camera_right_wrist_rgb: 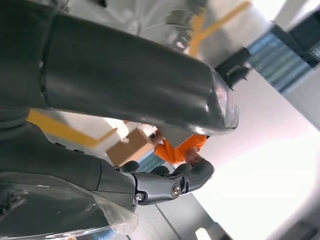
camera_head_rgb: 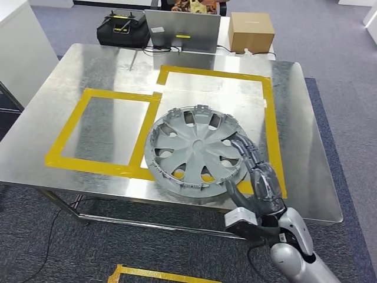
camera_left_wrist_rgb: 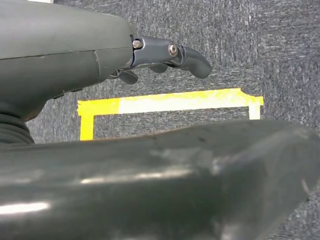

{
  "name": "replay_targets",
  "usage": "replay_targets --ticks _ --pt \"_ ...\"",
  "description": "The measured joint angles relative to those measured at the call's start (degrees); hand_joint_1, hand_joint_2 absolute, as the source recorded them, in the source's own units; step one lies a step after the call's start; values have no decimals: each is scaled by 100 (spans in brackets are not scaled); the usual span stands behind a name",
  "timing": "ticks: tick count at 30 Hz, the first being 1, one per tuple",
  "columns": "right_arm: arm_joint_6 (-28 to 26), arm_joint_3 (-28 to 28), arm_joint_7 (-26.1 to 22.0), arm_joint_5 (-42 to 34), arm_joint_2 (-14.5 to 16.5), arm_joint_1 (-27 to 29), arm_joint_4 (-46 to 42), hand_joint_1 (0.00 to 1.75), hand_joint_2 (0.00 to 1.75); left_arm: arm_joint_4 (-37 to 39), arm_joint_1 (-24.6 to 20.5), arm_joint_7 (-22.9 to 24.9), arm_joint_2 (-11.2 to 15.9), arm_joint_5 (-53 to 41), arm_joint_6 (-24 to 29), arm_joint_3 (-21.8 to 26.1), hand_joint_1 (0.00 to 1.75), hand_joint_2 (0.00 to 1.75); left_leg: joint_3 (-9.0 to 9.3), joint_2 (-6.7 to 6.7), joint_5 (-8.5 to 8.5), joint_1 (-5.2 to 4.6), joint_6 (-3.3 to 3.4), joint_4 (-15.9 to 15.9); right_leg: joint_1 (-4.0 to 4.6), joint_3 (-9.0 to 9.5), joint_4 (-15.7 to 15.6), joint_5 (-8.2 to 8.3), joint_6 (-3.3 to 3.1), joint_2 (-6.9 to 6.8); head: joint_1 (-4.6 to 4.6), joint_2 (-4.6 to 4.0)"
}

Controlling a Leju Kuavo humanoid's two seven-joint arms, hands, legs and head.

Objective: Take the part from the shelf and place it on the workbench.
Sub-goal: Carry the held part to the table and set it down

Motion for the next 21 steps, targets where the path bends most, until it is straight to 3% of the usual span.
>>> replay_targets --ticks 2,3,6,8,10,12,13,14,15,17,18,19,21 --pt "21 -228 -265 -791 179 279 -260 0 0 -1 2 -28 -25 46 -1 35 0 0 6 -4 -21 -19 -44 16 16 352 -659 221 -43 -2 -2 0" --pt "66 -345 -395 -1157 266 423 -381 0 0 -1 6 -47 -38 63 2 56 0 0 7 -5 -26 -25 -72 20 27 442 -812 245 -62 0 -5 0" --pt "215 -619 -634 -1806 458 746 -625 0 0 -1 17 -84 -68 92 41 108 0 0 17 -4 -35 -25 -153 28 24 467 -842 261 -127 10 -7 0" --pt "296 -732 -710 -2043 544 852 -722 0 0 -1 15 -86 -77 97 85 129 0 0 -10 3 -146 -24 -206 144 -4 486 -872 286 -182 0 -16 0" --pt "362 -826 -756 -2218 613 927 -796 0 0 -1 15 -80 -88 104 114 141 0 0 -187 10 -452 -6 -255 606 -10 493 -878 291 -215 -9 -26 0" --pt "447 -923 -797 -2396 684 1009 -848 0 0 -1 17 -73 -96 111 126 153 0 0 -490 11 -816 15 -292 1357 -7 488 -876 291 -226 -15 -27 0" --pt "495 -965 -814 -2474 719 1048 -861 0 0 -1 18 -71 -96 112 132 161 0 0 -587 12 -896 19 -301 1612 -5 487 -874 291 -227 -15 -27 0" --pt "537 -1004 -827 -2536 749 1082 -872 0 0 -1 18 -67 -96 112 138 167 0 0 -587 12 -857 21 -302 1652 -5 489 -872 291 -226 -13 -28 0" --pt "569 -1037 -836 -2569 772 1108 -882 0 0 -1 18 -63 -96 111 145 172 0 0 -479 12 -713 23 -294 1461 -5 497 -871 291 -225 -8 -28 0" --pt "600 -1096 -855 -2589 807 1154 -917 0 0 -1 14 -55 -93 107 155 176 0 0 -60 12 -326 18 -256 638 3 517 -866 283 -210 -1 -28 0" --pt "607 -1126 -865 -2589 820 1176 -937 0 0 -1 11 -52 -94 101 159 177 0 0 106 11 -214 12 -234 294 15 516 -857 278 -192 1 -26 0" --pt "609 -1153 -873 -2589 832 1198 -957 0 0 -1 9 -50 -95 95 163 178 0 0 206 10 -163 5 -214 73 24 509 -852 277 -167 2 -22 0" --pt "614 -1201 -883 -2585 845 1244 -994 0 0 -1 12 -46 -98 88 168 179 0 0 217 7 -171 -11 -168 -5 27 490 -853 290 -105 3 -20 0"
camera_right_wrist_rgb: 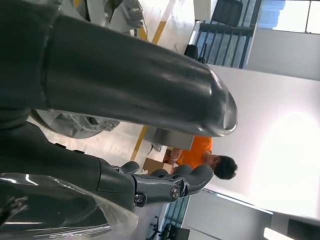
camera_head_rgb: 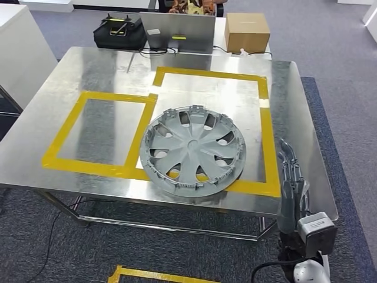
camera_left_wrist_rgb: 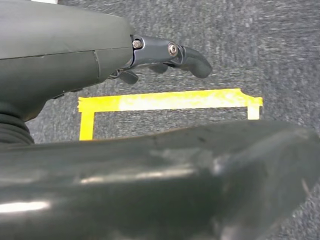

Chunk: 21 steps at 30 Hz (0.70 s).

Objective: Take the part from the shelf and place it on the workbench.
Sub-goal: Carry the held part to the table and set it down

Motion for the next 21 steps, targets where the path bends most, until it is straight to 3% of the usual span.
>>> replay_targets --ticks 2,3,6,7,8,9,11,13,17,19,21 --pt "3 -44 -8 6 9 43 -43 0 0 0 6 -1 -5 -2 4 2 0 0 -4 7 34 13 78 -34 -17 -41 37 -47 66 0 1 0" --pt "4 -62 -14 15 13 55 -59 0 0 0 3 -1 -8 -5 8 4 0 0 -5 11 54 23 114 -54 -23 -114 178 -153 94 1 8 0" --pt "4 -104 -31 68 20 91 -76 0 0 0 1 2 -15 -20 15 7 0 0 -30 26 77 26 160 -67 -30 -610 1267 -717 151 0 19 0" --pt "4 -113 -32 82 20 110 -76 0 0 0 4 3 -16 -23 15 8 0 0 -36 30 79 23 163 -66 -31 -746 1579 -814 161 0 17 0" --pt "2 -117 -33 91 20 127 -76 0 0 0 5 4 -16 -26 15 10 0 0 -37 31 80 22 164 -64 -31 -784 1680 -796 165 0 18 0" --pt "1 -121 -34 98 20 139 -78 0 0 0 5 3 -18 -28 15 11 0 0 -34 31 80 22 163 -61 -32 -706 1546 -671 162 -1 18 0" --pt "-5 -137 -37 111 20 146 -90 0 0 0 1 1 -26 -28 15 14 0 0 -26 28 77 20 153 -48 -34 -296 756 -291 142 -3 18 0" --pt "-12 -151 -41 126 20 146 -110 0 0 0 -4 -4 -33 -25 18 15 0 0 -49 24 76 -2 110 -12 -27 42 114 -105 107 3 14 0" --pt "-38 -186 -44 156 28 168 -147 0 0 0 -8 -13 -35 -11 35 19 0 0 -108 23 64 -12 -12 44 -31 68 12 -64 1 12 8 0" --pt "-48 -202 -44 163 37 167 -166 0 0 0 -13 -21 -33 -11 37 19 0 0 -232 24 -207 -2 -72 383 -52 54 -12 -29 -69 -7 -7 0" --pt "-61 -210 -43 167 44 170 -175 0 0 0 -12 -24 -33 -15 38 19 0 0 -501 25 -623 15 -119 1104 -44 16 -9 -5 -114 -22 -20 0"
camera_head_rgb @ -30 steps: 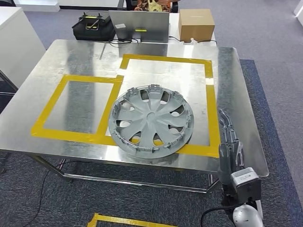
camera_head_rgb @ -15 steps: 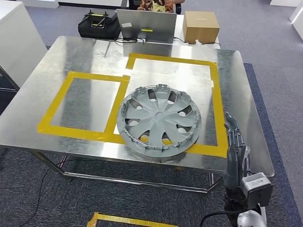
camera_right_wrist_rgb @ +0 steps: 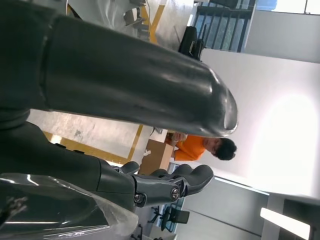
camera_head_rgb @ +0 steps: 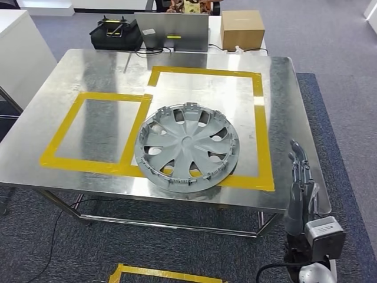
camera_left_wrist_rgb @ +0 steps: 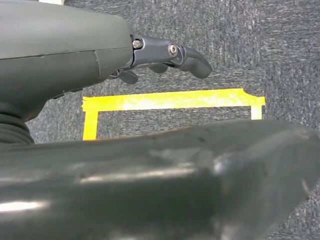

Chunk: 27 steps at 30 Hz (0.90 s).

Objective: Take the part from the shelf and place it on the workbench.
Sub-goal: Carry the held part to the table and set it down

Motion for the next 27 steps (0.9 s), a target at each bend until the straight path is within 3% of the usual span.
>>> replay_targets --ticks 2,3,5,7,8,11,13,16,17,18,19,22,24,26,27 --pt "-14 -5 3 3 4 8 0 0 0 0 6 1 0 -14 2 0 0 0 -148 0 -170 7 -12 476 11 -45 6 28 -19 -4 1 0" --pt "-19 -7 5 5 4 11 0 0 0 0 7 2 0 -26 4 0 0 0 -74 0 -89 7 -1 398 17 -64 10 44 -19 -2 1 0" --pt "-26 -11 6 7 5 17 -2 0 0 0 5 3 1 -44 9 0 0 0 334 0 263 1 55 -300 27 -82 15 71 -4 4 1 0" --pt "-31 -17 6 11 12 18 -10 0 0 0 -6 17 4 -53 16 0 0 0 688 0 469 -22 120 -986 48 -108 31 98 34 2 4 0" --pt "-35 -24 7 14 16 19 -14 0 0 0 -11 27 4 -56 21 0 0 0 749 0 490 -36 143 -1137 52 -127 39 116 61 0 8 0" --pt "-51 -43 7 22 20 30 -32 0 0 0 -2 62 3 -56 50 1 0 0 711 6 554 -43 208 -1206 36 -182 50 150 161 3 9 0" --pt "-57 -63 7 27 21 37 -48 0 0 0 -6 67 4 -57 72 2 0 0 665 22 642 -17 275 -1252 27 -318 309 -89 212 14 18 0" --pt "-57 -102 14 32 22 44 -52 0 0 0 -17 63 7 -62 86 2 0 0 529 34 741 -14 318 -1250 10 -703 1362 -744 271 17 27 0" --pt "-56 -113 16 32 22 50 -52 0 0 0 -16 63 8 -62 88 2 0 0 482 37 771 -15 314 -1244 8 -745 1571 -826 285 16 26 0" --pt "-56 -121 17 33 22 53 -52 0 0 0 -15 63 9 -62 91 2 0 0 439 39 798 -15 308 -1235 7 -684 1577 -804 294 16 26 0" --pt "-56 -126 17 33 22 55 -53 0 0 0 -16 63 8 -61 92 2 0 0 407 39 821 -14 298 -1227 5 -502 1341 -682 295 15 26 0" --pt "-54 -131 16 54 22 46 -55 0 0 0 -20 26 10 -52 98 2 0 0 345 34 869 -37 236 -1178 2 247 142 -305 266 20 22 0" --pt "-55 -132 14 97 22 45 -56 0 0 0 -26 -38 20 -31 107 2 0 0 310 32 909 -58 174 -1150 13 372 -114 -275 211 31 19 0" --pt "-57 -133 10 154 22 47 -57 0 0 0 -28 -87 37 -8 117 4 0 0 282 28 929 -45 110 -1130 13 336 -98 -218 127 26 20 0" --pt "-58 -133 9 182 22 43 -58 0 0 0 -28 -102 46 0 120 6 0 0 250 24 854 -36 75 -1064 8 319 -99 -182 78 17 15 0"
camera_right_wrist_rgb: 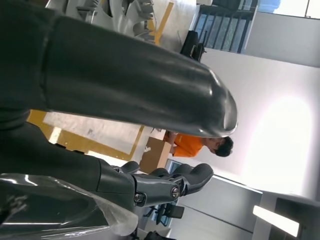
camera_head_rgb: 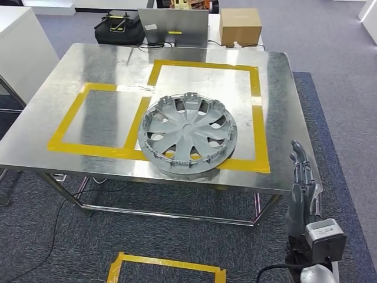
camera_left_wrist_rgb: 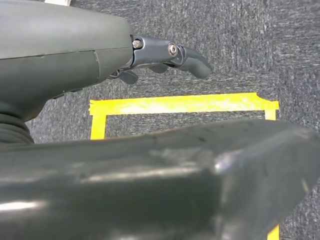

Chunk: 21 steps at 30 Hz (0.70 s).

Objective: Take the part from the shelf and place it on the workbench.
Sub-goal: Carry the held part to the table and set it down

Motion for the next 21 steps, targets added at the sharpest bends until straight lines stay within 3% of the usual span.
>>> replay_targets --ticks 2,4,5,6,7,10,11,14,15,17,19,20,21 --pt "0 0 4 47 0 -16 -3 0 0 0 -2 -15 17 5 7 3 0 0 -158 -6 -388 19 -65 442 -12 -63 -6 84 -84 -22 -4 0" --pt "-2 0 11 79 0 -24 -4 0 0 0 -2 -16 24 5 11 3 0 0 -378 -6 -850 31 -106 1181 -1 -165 9 155 -109 -29 -5 0" --pt "-7 0 14 92 0 -24 -4 0 0 0 -1 -16 26 5 11 3 0 0 -428 -6 -972 35 -114 1447 5 -220 22 186 -109 -31 -5 0" --pt "-14 0 16 105 0 -24 -4 0 0 0 0 -16 26 6 10 3 0 0 -386 -6 -982 36 -110 1513 10 -276 39 214 -108 -32 -5 0" --pt "-21 0 20 116 0 -24 -5 0 0 0 0 -15 26 7 11 3 0 0 -237 -6 -893 36 -95 1349 15 -327 58 240 -104 -31 -5 0" --pt "-37 -1 25 130 0 -25 -13 0 0 0 -16 -14 30 7 12 3 0 0 474 -9 -507 18 -6 182 36 -438 112 307 -66 -26 -3 0" --pt "-42 -2 25 130 0 -27 -17 0 0 0 -24 -14 31 7 12 2 0 0 592 -11 -455 7 20 -58 43 -467 125 333 -39 -27 1 0" --pt "-48 -5 26 133 0 -31 -23 0 0 0 -26 -13 31 8 14 2 0 0 571 -11 -376 -7 106 -170 38 -525 133 406 63 -30 3 0" --pt "-50 -5 26 133 0 -29 -23 0 0 0 -27 -11 28 8 15 2 0 0 545 -3 -327 0 148 -186 30 -563 166 356 96 -24 4 0" --pt "-56 -7 32 135 -1 -31 -24 0 0 0 -38 -4 21 1 15 3 0 0 461 16 -216 19 226 -224 18 -723 505 8 150 -10 17 0" --pt "-57 -6 45 140 -1 -32 -23 0 0 0 -45 10 16 -14 15 3 0 0 327 23 -122 10 258 -215 10 -961 1223 -488 187 -4 31 0" --pt "-57 -5 53 143 0 -31 -22 0 0 0 -43 19 14 -21 15 3 0 0 254 24 -74 7 257 -207 8 -1030 1537 -625 202 -4 32 0" --pt "-56 -5 56 147 0 -30 -22 0 0 0 -41 29 13 -28 15 3 0 0 182 25 -28 5 253 -197 7 -1019 1696 -644 212 -4 32 0"
